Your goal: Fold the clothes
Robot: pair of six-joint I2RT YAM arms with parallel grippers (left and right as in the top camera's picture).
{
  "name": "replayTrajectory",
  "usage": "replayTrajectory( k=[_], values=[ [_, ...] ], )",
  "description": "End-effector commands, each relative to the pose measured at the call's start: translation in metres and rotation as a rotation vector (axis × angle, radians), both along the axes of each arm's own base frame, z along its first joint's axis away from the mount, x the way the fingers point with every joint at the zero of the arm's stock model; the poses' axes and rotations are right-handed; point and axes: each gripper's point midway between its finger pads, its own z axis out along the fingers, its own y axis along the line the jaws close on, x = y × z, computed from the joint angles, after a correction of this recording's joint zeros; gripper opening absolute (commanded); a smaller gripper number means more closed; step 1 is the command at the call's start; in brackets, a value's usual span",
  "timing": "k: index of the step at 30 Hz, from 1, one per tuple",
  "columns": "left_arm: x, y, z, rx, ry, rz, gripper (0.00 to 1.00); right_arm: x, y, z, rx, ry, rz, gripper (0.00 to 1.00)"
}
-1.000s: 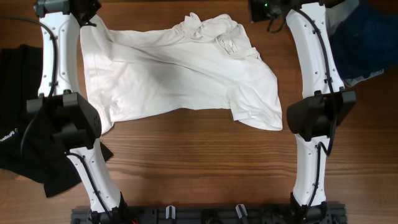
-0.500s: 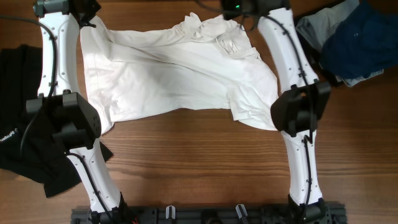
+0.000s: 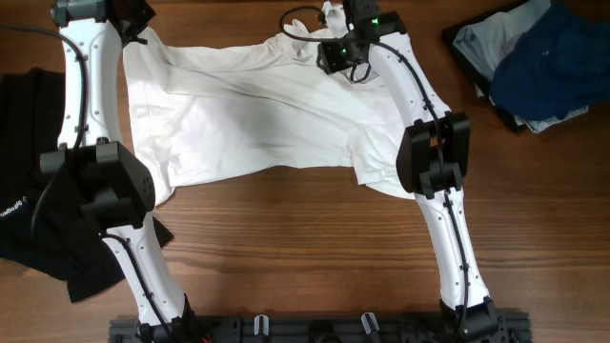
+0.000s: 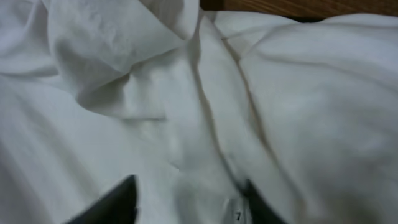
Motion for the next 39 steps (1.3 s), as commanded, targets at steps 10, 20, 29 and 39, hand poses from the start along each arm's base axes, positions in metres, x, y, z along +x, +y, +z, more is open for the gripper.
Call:
replayTrajectory(
  k=[10,20,29,39],
  values=[
    [-0.005,-0.003,0.021,0.004,-0.029,-0.005,0.04,-0.005,0.065,0.018,0.017,-0.112,0.101,0.81],
    [-0.005,-0.003,0.021,0.004,-0.029,-0.005,0.04,0.03,-0.025,0.014,0.053,-0.057,-0.153,0.53],
    [-0.009,-0.003,0.017,0.001,-0.006,-0.005,0.04,0.024,-0.08,-0.005,0.034,0.048,-0.265,0.35],
    [-0.009,-0.003,0.017,0.001,-0.007,-0.005,0.04,-0.005,-0.083,-0.06,0.023,0.23,-0.326,0.04]
  ],
)
